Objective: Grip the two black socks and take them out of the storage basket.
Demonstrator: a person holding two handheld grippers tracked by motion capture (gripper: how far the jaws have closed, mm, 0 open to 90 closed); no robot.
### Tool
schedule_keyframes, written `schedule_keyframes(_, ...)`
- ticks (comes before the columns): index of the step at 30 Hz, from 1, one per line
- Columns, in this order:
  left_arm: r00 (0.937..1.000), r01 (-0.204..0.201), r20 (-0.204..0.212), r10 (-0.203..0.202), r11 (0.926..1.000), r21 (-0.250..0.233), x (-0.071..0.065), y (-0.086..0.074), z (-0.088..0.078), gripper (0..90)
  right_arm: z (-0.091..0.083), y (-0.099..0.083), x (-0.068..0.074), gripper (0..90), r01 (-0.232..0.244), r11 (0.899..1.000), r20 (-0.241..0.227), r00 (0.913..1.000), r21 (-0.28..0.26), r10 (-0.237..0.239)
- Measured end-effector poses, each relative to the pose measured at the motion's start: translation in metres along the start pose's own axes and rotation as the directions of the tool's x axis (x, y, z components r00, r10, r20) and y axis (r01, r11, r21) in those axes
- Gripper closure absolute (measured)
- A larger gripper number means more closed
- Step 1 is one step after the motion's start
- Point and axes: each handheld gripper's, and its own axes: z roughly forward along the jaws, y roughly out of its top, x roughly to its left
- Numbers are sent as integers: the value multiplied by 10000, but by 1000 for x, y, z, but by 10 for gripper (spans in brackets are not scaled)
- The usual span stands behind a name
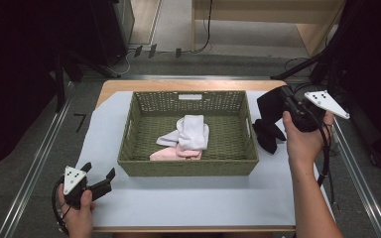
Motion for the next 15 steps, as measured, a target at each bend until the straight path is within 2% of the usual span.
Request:
schedule_keyframes(4, 10000, 3, 9, -3, 10000, -13, 0, 0, 0, 154, 1, -14, -8, 884, -34, 9995, 172, 9998, 319, 29)
schedule_keyframes(5, 10000, 11, 13, -11, 10000, -23, 0, 0, 0, 154, 2, -24, -12, 884, 19, 9984, 268, 9996, 570, -34)
schedule_keyframes(10, 10000, 20, 11, -20, 10000, -62, 0, 0, 0, 154, 4, -41, -16, 884, 59, 9955, 372, 9993, 941, -94)
schedule_keyframes(11, 10000, 21, 13, -21, 10000, -62, 0, 0, 0, 154, 5, -50, -17, 882, -1, 9936, 433, 9990, 1129, -49)
schedule_keyframes(15, 10000, 27, 24, -27, 10000, -62, 0, 0, 0, 154, 6, -56, -18, 866, 21, 9922, 536, 9985, 1250, -89)
